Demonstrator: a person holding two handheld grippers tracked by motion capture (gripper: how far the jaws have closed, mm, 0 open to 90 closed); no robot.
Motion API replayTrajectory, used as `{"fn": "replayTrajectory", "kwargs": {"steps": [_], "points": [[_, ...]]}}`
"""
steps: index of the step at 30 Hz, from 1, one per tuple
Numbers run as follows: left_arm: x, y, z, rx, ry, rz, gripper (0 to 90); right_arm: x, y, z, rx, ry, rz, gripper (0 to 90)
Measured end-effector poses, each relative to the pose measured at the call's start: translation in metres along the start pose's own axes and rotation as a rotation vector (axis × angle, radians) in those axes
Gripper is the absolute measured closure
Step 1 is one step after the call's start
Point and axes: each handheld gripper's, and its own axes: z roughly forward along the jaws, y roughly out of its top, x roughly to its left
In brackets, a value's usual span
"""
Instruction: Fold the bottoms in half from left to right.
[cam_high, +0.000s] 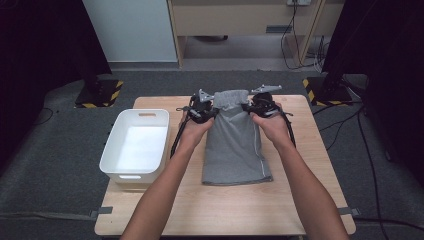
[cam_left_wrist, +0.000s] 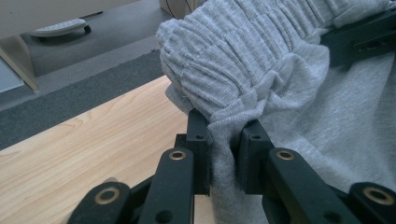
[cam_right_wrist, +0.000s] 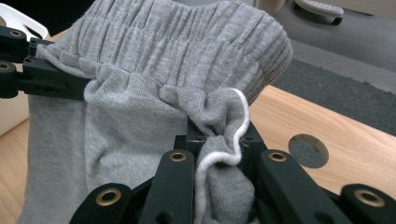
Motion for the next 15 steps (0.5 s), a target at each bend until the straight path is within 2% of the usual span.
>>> {"fn": "replayTrajectory", "kwargs": {"steps": [8, 15], "points": [[-0.003, -0.003, -0.002, -0.002, -0.012, 0.017, 77.5, 0.001, -0.004, -0.001, -0.007, -0.002, -0.01, 80.6], [-0.008, -0.009, -0.006, -0.002, -0.021, 0.027, 77.6, 0.006, -0.015, -0.008, -0.024, 0.008, -0.012, 80.6]]}}
